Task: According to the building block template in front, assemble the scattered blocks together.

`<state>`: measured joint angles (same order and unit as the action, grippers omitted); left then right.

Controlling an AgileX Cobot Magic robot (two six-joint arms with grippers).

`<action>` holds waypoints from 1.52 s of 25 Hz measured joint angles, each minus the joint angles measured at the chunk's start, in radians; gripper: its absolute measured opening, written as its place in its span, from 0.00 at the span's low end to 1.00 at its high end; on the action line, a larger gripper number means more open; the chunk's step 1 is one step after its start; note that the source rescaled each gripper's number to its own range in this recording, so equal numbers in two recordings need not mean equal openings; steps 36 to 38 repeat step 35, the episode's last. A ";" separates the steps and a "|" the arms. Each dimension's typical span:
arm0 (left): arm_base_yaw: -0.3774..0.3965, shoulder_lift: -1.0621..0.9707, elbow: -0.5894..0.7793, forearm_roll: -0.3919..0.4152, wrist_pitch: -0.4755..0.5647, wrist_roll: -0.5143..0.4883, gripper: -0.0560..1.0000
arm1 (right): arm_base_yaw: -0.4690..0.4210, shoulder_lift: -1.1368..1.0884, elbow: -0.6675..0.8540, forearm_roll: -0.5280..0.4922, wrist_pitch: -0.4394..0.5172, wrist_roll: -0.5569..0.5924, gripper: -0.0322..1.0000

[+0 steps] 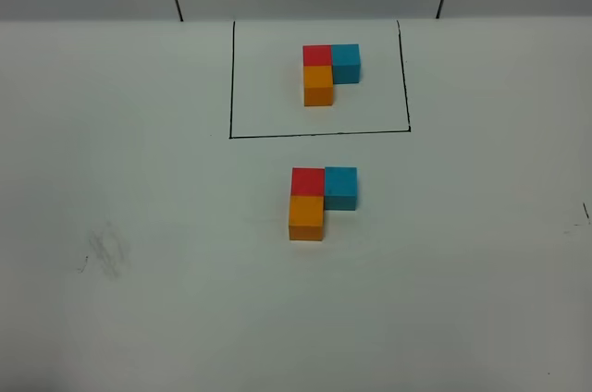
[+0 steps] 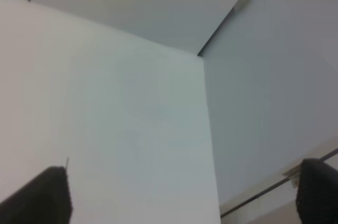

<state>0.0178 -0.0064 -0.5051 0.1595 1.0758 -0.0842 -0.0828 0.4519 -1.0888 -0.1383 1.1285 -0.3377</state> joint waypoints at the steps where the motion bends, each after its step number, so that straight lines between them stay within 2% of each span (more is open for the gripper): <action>1: 0.000 0.000 0.000 0.000 0.000 0.000 0.69 | 0.013 -0.058 0.034 0.004 -0.014 0.006 0.81; 10: 0.000 0.000 0.000 0.000 0.000 0.000 0.69 | 0.027 -0.429 0.301 0.084 -0.050 0.061 0.80; 16: 0.000 0.000 0.000 0.000 0.000 0.000 0.69 | 0.027 -0.458 0.454 0.138 -0.056 0.149 0.80; 21: 0.000 0.000 0.000 0.000 0.000 0.000 0.69 | 0.027 -0.460 0.562 0.138 -0.071 0.176 0.80; 38: 0.000 0.000 0.000 0.000 0.000 -0.001 0.69 | 0.027 -0.460 0.585 0.138 -0.062 0.183 0.80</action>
